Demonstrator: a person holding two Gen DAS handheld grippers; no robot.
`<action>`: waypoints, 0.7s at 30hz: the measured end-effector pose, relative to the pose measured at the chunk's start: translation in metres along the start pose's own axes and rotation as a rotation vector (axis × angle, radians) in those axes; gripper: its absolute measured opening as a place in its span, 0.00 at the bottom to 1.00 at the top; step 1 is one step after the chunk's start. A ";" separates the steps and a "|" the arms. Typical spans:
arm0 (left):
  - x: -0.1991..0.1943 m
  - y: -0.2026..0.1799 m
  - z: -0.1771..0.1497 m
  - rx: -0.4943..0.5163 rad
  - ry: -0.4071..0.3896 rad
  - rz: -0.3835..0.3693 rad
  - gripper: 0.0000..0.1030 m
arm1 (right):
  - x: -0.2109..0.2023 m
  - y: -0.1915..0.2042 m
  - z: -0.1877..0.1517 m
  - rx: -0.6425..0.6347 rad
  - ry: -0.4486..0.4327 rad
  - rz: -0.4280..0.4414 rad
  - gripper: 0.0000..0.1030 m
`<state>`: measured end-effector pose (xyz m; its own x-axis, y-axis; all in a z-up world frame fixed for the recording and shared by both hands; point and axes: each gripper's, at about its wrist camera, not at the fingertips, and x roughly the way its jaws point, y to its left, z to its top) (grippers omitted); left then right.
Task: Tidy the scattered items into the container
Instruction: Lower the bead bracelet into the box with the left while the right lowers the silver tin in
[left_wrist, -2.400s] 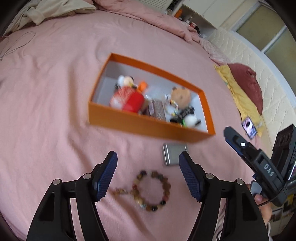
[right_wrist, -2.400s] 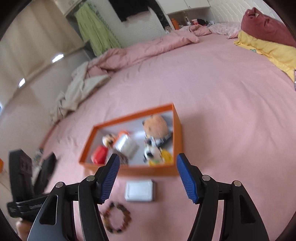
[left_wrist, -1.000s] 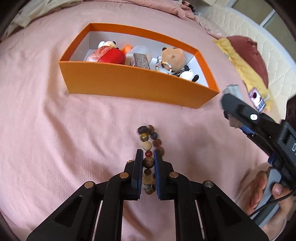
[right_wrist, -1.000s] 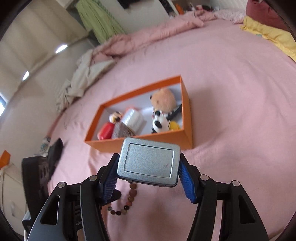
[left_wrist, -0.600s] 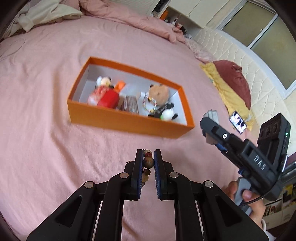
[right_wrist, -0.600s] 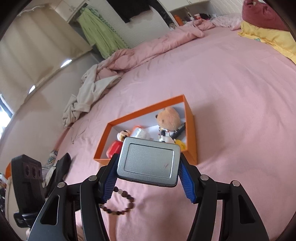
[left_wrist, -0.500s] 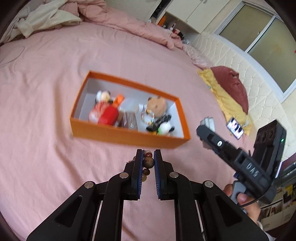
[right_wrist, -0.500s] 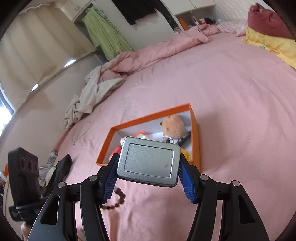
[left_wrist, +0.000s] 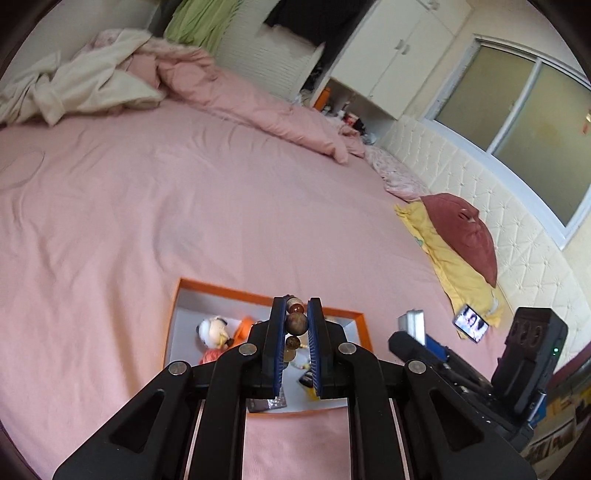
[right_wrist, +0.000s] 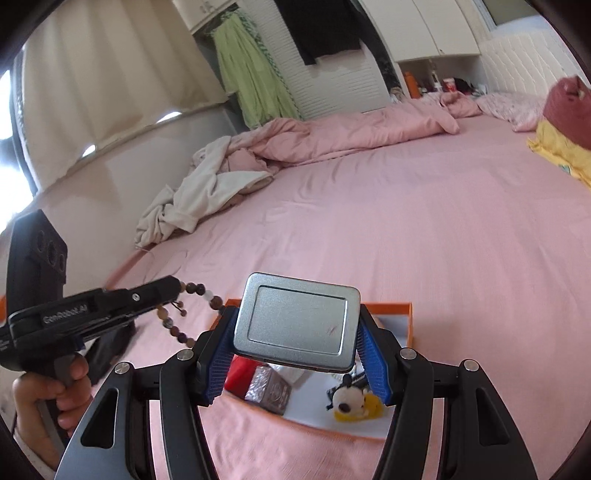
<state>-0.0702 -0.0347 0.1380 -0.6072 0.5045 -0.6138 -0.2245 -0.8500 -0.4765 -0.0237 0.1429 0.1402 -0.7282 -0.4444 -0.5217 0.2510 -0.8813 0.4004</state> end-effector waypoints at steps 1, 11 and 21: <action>0.003 0.003 -0.001 -0.008 0.007 0.005 0.12 | 0.004 -0.001 0.000 -0.002 0.004 -0.001 0.59; 0.017 0.009 -0.001 0.013 0.018 0.060 0.12 | 0.025 -0.010 -0.004 0.065 0.057 0.016 0.59; 0.024 0.008 -0.005 0.031 0.041 0.094 0.12 | 0.032 -0.012 -0.008 0.078 0.081 0.011 0.60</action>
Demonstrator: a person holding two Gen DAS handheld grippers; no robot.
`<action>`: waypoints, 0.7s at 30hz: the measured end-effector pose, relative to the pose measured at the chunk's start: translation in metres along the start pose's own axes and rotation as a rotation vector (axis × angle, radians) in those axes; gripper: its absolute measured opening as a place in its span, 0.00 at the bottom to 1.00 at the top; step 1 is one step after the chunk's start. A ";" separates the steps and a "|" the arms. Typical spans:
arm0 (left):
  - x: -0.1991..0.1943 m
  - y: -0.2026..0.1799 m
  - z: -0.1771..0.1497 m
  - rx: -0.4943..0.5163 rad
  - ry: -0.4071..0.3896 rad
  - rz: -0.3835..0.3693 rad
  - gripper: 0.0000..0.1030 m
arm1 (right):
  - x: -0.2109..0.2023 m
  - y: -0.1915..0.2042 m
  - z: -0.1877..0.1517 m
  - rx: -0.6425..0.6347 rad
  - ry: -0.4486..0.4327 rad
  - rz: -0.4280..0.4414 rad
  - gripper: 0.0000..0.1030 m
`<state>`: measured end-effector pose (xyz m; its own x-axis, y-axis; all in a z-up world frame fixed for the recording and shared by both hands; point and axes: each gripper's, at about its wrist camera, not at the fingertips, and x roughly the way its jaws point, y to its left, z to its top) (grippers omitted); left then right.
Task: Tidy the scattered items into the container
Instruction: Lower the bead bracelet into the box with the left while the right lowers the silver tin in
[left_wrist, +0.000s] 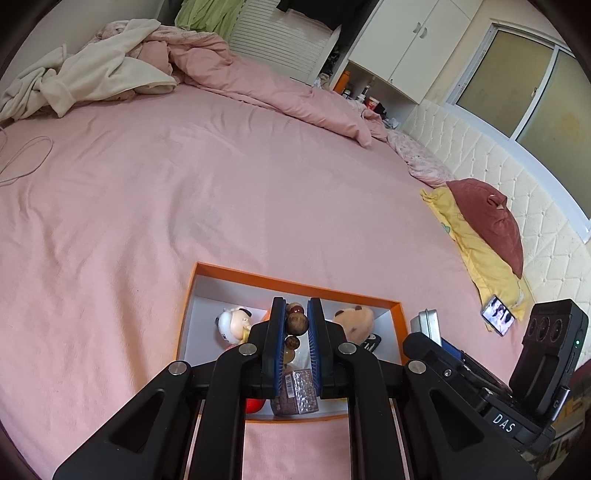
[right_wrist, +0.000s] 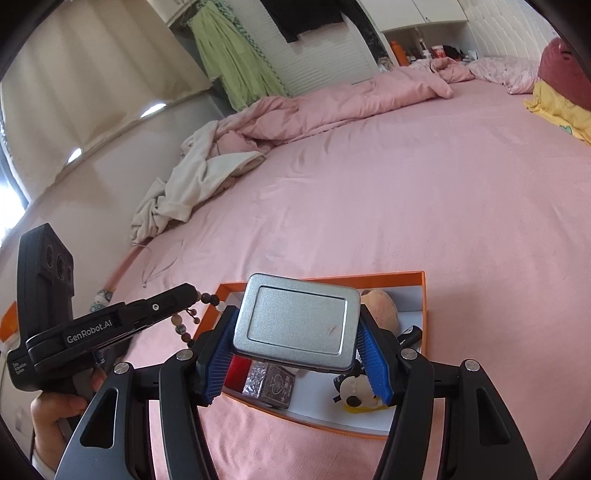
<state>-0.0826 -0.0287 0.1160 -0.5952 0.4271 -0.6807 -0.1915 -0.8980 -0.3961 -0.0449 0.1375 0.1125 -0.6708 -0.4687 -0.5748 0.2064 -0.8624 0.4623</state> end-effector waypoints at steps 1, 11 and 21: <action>0.001 0.000 0.000 0.000 0.001 0.001 0.12 | 0.001 0.000 -0.001 0.000 0.003 -0.001 0.60; 0.000 0.004 0.000 -0.024 -0.011 0.002 0.32 | -0.001 -0.002 -0.002 0.020 -0.015 0.011 0.64; -0.001 0.010 -0.005 -0.045 -0.004 0.035 0.39 | -0.003 0.000 -0.002 0.015 -0.012 -0.005 0.64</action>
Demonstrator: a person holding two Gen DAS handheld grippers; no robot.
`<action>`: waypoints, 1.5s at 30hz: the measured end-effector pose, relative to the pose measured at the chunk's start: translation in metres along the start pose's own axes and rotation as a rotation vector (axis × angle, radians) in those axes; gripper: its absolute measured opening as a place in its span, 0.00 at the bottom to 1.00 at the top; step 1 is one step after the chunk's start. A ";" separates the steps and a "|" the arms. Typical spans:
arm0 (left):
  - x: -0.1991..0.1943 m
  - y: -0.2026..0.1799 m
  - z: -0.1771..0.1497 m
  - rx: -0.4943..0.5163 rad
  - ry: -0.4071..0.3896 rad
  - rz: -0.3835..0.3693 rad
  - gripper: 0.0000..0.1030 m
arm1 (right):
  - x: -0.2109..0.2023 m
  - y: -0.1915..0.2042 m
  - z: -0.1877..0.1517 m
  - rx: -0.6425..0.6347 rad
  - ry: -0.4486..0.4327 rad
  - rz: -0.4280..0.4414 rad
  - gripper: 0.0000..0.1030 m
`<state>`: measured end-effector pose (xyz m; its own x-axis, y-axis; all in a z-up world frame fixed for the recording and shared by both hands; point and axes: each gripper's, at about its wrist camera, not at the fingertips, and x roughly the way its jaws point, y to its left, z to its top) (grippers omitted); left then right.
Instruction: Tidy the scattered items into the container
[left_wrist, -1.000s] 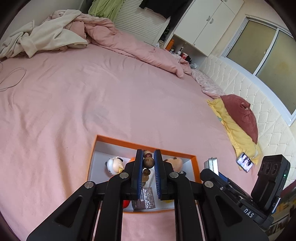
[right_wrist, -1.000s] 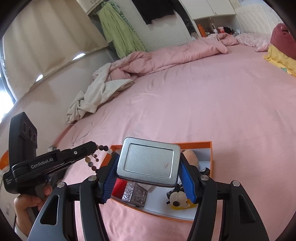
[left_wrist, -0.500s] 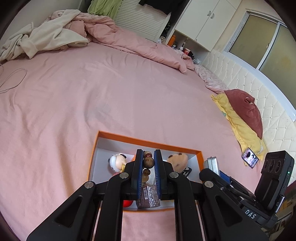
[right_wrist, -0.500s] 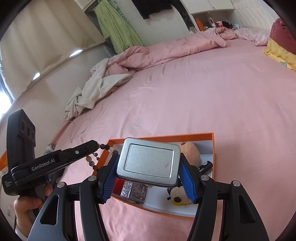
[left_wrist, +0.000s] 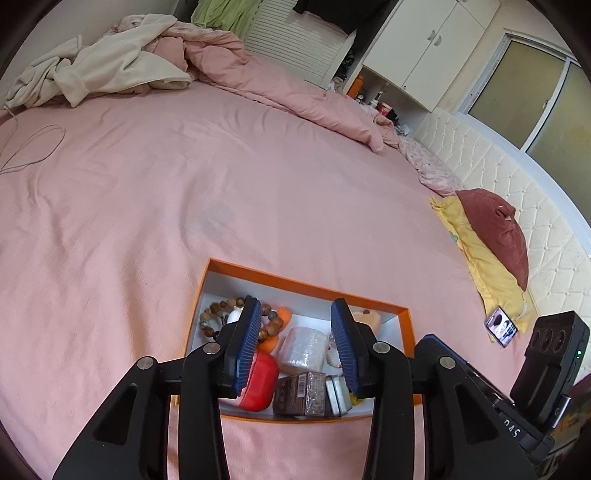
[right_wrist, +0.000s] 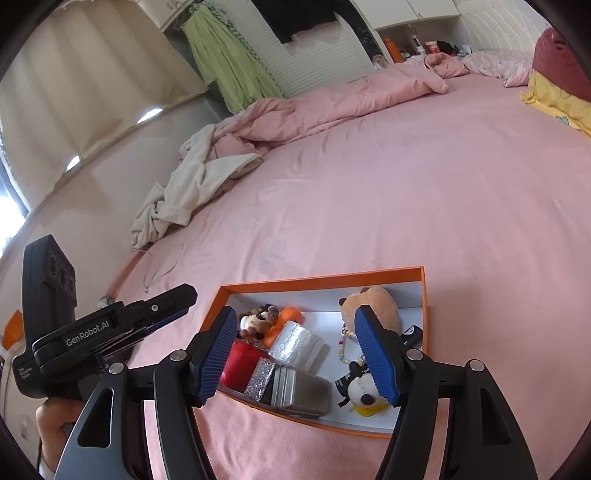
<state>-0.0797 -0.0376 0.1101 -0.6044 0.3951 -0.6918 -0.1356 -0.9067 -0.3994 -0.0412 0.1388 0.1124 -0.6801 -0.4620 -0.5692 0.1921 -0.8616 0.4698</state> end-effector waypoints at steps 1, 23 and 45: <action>0.000 0.001 -0.002 -0.001 0.006 0.009 0.40 | 0.000 0.001 -0.001 -0.013 -0.002 -0.013 0.65; 0.020 -0.014 -0.145 0.128 0.277 0.291 0.80 | -0.026 -0.013 -0.128 -0.001 0.101 -0.434 0.78; 0.029 -0.016 -0.161 0.169 0.148 0.336 0.89 | -0.022 -0.018 -0.140 -0.017 0.119 -0.460 0.78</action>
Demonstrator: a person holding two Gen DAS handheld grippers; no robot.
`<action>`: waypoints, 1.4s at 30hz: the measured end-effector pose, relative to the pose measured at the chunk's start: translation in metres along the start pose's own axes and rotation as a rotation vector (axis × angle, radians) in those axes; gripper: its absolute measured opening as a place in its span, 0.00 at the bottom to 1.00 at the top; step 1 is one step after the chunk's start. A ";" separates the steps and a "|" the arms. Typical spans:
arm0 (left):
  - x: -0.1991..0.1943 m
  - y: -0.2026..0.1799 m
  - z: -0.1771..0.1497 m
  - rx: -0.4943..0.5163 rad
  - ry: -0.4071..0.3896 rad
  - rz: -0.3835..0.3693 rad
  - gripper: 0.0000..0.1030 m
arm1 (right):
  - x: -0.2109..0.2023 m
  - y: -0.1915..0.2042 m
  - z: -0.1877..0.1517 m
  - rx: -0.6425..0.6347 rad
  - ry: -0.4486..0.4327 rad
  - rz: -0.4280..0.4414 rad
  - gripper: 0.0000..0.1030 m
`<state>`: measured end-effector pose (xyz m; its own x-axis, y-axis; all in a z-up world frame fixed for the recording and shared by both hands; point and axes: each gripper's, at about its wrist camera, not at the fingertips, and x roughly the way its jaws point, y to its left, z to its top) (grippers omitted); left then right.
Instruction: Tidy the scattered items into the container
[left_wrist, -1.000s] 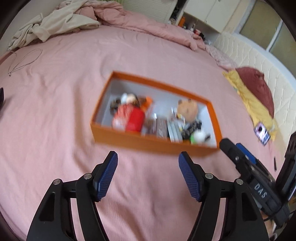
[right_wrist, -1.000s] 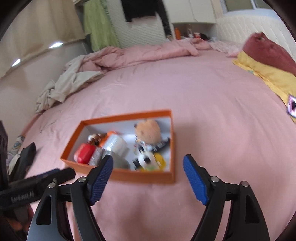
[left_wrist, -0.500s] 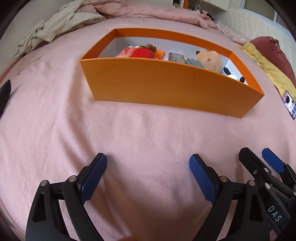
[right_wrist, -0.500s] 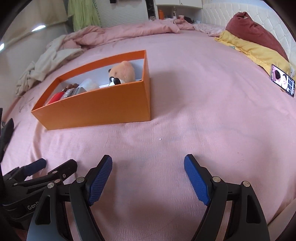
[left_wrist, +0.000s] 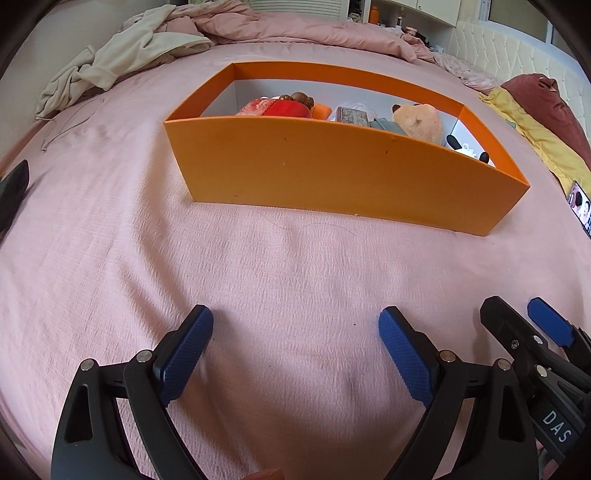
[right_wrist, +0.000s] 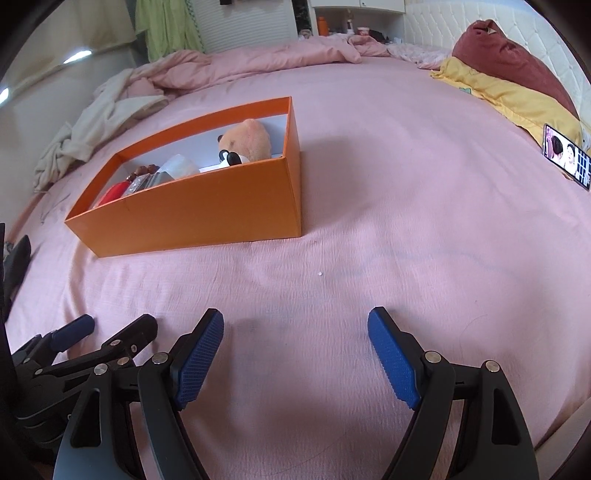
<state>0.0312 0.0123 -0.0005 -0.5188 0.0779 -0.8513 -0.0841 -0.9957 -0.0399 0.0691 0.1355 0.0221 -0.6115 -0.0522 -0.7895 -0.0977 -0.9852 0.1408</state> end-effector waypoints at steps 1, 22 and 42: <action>0.001 0.000 0.001 0.000 0.000 0.001 0.89 | 0.000 0.000 0.000 0.002 0.000 0.001 0.78; 0.004 0.006 0.004 -0.018 0.000 0.014 0.89 | 0.000 0.003 -0.004 0.019 -0.002 0.002 0.78; 0.005 0.005 0.004 -0.047 -0.003 0.044 0.90 | -0.002 0.006 -0.006 0.044 -0.001 0.006 0.78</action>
